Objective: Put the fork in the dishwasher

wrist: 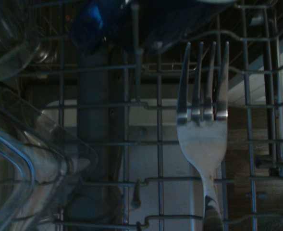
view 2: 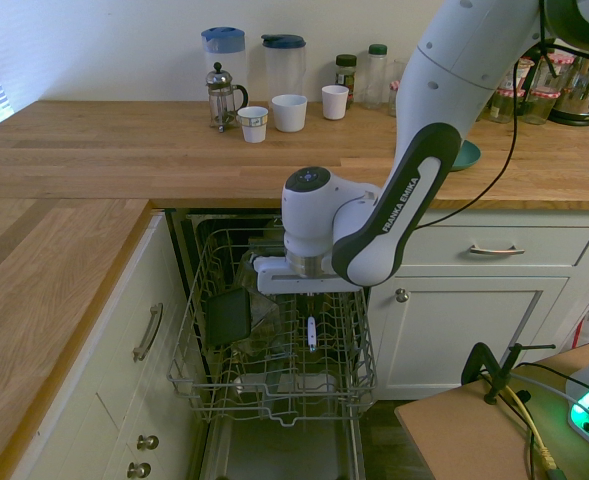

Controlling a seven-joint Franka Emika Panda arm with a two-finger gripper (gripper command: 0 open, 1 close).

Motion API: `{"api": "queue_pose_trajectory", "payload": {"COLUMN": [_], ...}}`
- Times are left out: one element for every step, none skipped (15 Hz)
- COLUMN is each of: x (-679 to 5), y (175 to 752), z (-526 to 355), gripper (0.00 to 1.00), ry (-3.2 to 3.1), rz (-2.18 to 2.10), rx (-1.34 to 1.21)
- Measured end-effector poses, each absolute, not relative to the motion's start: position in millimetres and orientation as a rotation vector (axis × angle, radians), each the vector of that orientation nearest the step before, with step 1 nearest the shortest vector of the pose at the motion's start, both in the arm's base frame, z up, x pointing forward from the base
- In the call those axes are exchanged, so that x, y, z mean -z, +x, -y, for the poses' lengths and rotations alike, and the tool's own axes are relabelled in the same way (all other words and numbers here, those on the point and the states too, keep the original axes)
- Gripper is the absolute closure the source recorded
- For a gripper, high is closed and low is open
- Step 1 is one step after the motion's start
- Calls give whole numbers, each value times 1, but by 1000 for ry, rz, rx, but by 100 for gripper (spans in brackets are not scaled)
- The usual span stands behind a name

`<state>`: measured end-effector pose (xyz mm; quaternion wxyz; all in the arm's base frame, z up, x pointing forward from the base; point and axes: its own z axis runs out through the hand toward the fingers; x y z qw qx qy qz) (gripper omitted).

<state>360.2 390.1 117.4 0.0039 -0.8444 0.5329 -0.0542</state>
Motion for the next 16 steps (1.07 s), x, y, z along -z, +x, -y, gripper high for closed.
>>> {"api": "queue_pose_trajectory", "payload": {"x": [-110, -104, -100, -97, -95, -94, -93, -93, -93, -93, -94, -95, -97, -103, -113, -126], "y": [358, 358, 358, 357, 357, 357, 357, 358, 358, 357, 357, 356, 355, 353, 351, 347], "z": [-389, -387, -386, -385, -384, -383, -383, -382, -382, -383, -383, -384, -383, -380, -377, -374], "gripper": [0, 0, 0, 0, 0, 0, 0, 0, 0, 0, 0, 0, 0, 0, 0, 0], "ry": [-2646, -2642, -2640, -2638, -2638, -2636, -2636, -2635, -2635, -2636, -2634, -2635, -2635, -2634, -2629, -2621], "rz": [-1675, -1680, -1684, -1687, -1689, -1686, -1685, -1687, -1686, -1686, -1689, -1687, -1683, -1682, -1680, -1679], "rx": [163, 160, 160, 158, 160, 163, 166, 169, 172, 176, 180, 186, 196, 209, 225, 242]}}
